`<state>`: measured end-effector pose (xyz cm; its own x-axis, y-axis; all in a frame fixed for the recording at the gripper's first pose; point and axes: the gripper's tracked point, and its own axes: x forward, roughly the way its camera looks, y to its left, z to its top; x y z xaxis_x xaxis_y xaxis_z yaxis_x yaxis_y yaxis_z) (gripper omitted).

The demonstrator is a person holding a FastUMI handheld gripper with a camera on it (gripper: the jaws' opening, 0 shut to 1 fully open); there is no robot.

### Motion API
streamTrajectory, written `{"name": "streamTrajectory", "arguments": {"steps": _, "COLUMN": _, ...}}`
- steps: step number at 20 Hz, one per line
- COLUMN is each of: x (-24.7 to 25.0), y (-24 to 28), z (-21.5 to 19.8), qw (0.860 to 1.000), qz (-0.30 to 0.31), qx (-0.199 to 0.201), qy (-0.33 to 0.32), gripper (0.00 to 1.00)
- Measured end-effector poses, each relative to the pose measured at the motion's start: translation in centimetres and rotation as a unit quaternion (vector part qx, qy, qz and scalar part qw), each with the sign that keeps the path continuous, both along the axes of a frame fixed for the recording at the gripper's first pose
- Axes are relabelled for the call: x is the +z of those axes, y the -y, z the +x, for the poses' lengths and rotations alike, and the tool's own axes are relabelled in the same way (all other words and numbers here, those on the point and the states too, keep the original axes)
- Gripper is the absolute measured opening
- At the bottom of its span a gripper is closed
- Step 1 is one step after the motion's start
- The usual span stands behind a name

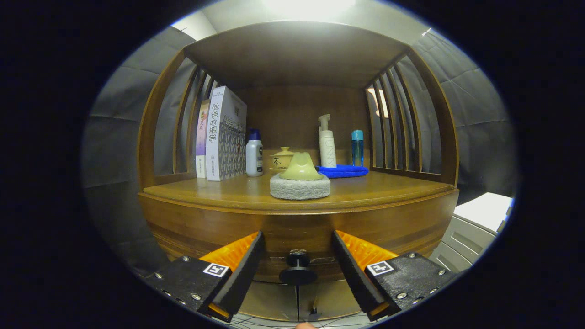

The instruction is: Pull open the drawer, take out the items inside it, and place them on the countertop above the cabinet.

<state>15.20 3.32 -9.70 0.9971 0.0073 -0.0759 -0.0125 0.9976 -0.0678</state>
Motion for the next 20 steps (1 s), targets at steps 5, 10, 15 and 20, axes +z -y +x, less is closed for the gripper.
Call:
{"name": "streamTrajectory", "arguments": {"steps": 5, "x": 1.1, "y": -0.3, "z": -0.9, "qw": 1.0, "qz": -0.025, "qx": 0.015, "qy": 0.005, "gripper": 0.95}}
{"name": "streamTrajectory", "arguments": {"steps": 10, "x": 5.6, "y": 0.5, "z": -5.3, "qw": 0.999, "qz": 0.001, "qx": 0.022, "qy": 0.039, "gripper": 0.96}}
{"name": "streamTrajectory", "arguments": {"steps": 15, "x": 9.7, "y": 2.2, "z": -10.6, "qw": 0.997, "qz": -0.004, "qx": 0.022, "qy": 0.068, "gripper": 0.96}}
{"name": "streamTrajectory", "arguments": {"steps": 20, "x": 11.0, "y": 2.9, "z": -15.1, "qw": 0.997, "qz": 0.011, "qx": 0.036, "qy": 0.07, "gripper": 0.96}}
